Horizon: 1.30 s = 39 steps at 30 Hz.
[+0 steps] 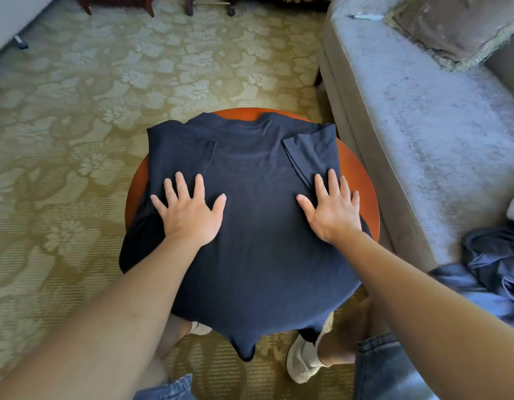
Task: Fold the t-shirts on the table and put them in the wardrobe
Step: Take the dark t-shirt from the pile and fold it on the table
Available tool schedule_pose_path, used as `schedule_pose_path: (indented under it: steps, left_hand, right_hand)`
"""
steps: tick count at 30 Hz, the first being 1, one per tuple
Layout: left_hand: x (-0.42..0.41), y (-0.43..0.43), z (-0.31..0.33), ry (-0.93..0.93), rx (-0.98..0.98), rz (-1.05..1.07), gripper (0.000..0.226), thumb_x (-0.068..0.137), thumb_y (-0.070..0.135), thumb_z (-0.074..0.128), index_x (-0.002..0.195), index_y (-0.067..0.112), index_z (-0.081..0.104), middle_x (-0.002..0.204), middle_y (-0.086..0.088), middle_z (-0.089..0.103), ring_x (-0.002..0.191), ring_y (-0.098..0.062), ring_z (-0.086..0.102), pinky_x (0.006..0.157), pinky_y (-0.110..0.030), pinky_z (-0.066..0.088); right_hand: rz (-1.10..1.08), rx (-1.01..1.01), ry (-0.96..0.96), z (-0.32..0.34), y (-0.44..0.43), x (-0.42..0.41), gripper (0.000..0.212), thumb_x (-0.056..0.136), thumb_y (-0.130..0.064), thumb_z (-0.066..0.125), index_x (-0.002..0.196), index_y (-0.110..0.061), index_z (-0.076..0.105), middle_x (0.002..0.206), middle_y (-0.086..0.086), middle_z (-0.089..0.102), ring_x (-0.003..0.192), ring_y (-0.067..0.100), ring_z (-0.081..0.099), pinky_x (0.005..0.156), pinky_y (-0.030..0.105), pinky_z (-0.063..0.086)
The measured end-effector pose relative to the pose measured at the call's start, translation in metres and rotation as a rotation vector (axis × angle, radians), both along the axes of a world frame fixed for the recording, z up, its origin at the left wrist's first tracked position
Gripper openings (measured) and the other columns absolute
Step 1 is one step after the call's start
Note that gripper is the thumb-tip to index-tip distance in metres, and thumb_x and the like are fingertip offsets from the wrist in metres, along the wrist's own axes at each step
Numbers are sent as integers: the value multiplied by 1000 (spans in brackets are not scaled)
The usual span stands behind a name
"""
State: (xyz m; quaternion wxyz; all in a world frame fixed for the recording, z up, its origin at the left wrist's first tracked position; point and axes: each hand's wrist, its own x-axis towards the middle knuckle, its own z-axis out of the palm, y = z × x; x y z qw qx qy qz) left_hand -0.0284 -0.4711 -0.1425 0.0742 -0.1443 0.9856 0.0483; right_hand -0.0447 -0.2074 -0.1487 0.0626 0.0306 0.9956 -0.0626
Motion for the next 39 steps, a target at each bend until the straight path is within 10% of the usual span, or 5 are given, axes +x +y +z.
schedule_pose_path:
  steps: [16,22,31,36,39]
  left_hand:
    - [-46,10,-5,172,133,64,74,94,61,37,155,23,20,163,-8,13,150,-27,5,118,-54,-2]
    - [6,-18,19,477,321,217,52,87,37,64,133,15,56,139,-7,52,131,-29,43,113,-45,30]
    - [92,-41,29,230,816,674,94,78,40,77,152,16,24,155,-6,34,139,-30,38,114,-45,32]
    - [126,-40,44,78,799,650,90,81,32,75,151,11,22,152,-9,38,135,-34,42,111,-47,36]
    - [139,-40,61,45,721,585,86,87,16,63,155,14,10,157,-9,29,140,-34,34,113,-44,32]
  right_hand:
    - [-19,-51,-22,-2,19,-53,79,91,-73,25,155,-29,14,164,1,-2,150,27,-4,119,53,1]
    - [-159,-522,65,30,50,-35,86,74,-65,57,149,-36,29,158,4,23,146,26,22,118,51,18]
    - [-570,-1178,6,3,80,71,105,66,-46,77,152,-14,25,149,3,43,135,20,43,115,42,33]
    - [-574,-1128,-133,23,75,108,47,77,-20,71,118,-18,47,122,5,60,105,22,56,71,27,45]
    - [-504,-937,-134,23,84,112,71,66,-20,59,135,-13,42,130,14,56,113,33,56,82,36,50]
